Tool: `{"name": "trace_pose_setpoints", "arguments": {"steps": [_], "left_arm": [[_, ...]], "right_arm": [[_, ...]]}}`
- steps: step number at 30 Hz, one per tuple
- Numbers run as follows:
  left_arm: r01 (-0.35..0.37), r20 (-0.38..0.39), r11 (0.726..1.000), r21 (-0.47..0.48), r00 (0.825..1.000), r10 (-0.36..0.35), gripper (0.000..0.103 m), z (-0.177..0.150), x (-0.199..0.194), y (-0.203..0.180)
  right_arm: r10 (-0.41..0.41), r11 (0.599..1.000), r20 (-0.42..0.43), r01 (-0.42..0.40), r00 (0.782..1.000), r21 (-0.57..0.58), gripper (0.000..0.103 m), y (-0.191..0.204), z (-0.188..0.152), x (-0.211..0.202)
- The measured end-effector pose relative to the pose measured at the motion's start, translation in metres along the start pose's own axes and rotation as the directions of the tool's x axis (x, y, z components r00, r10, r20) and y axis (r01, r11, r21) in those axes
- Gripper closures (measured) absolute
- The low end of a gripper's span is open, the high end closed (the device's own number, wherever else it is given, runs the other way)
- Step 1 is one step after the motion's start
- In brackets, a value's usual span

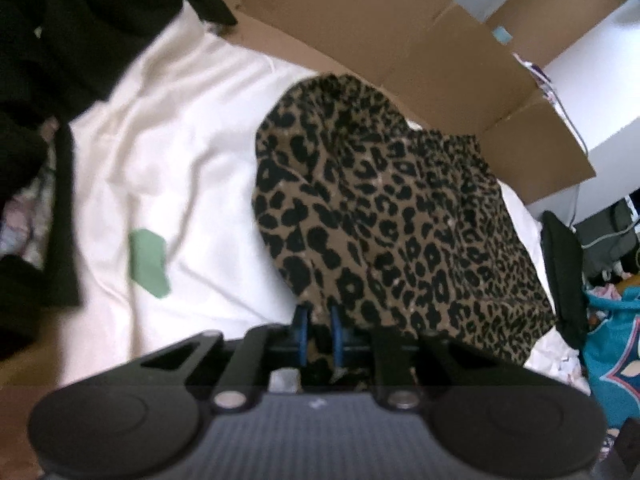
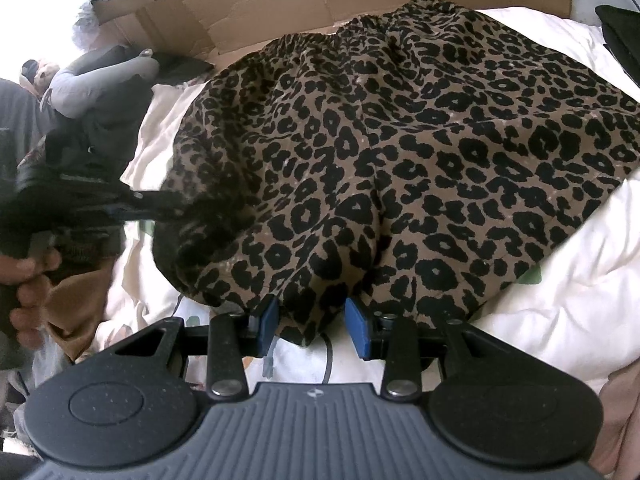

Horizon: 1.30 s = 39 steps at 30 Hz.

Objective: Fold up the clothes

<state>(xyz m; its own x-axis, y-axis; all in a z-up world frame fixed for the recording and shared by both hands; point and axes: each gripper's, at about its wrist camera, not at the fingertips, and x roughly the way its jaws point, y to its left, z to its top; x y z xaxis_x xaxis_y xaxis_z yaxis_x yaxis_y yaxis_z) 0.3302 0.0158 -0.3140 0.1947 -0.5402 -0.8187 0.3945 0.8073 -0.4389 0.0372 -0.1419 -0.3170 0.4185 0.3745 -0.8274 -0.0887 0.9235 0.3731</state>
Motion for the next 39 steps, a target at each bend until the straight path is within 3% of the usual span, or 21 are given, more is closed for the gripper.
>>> {"name": "trace_pose_setpoints", "arguments": {"steps": [16, 31, 37, 39], "left_arm": [[-0.139, 0.050, 0.987, -0.079, 0.988, 0.143, 0.098, 0.017, -0.046, 0.075], [-0.181, 0.165, 0.982, -0.045, 0.969, 0.186, 0.103, 0.046, -0.083, 0.071], [-0.179, 0.078, 0.983, -0.046, 0.980, 0.182, 0.100, 0.043, -0.059, 0.082], [-0.181, 0.047, 0.983, -0.035, 0.982, 0.183, 0.091, 0.038, -0.049, 0.082]], "right_arm": [[-0.005, 1.000, -0.038, 0.005, 0.999, -0.008, 0.059, -0.001, -0.014, 0.009], [-0.037, 0.998, -0.065, 0.041, 0.997, 0.053, 0.059, -0.022, -0.021, 0.016], [0.013, 0.993, -0.067, -0.005, 0.998, 0.119, 0.059, -0.026, -0.025, 0.016], [0.045, 0.990, -0.060, -0.037, 0.997, 0.133, 0.059, -0.025, -0.026, 0.014]]}}
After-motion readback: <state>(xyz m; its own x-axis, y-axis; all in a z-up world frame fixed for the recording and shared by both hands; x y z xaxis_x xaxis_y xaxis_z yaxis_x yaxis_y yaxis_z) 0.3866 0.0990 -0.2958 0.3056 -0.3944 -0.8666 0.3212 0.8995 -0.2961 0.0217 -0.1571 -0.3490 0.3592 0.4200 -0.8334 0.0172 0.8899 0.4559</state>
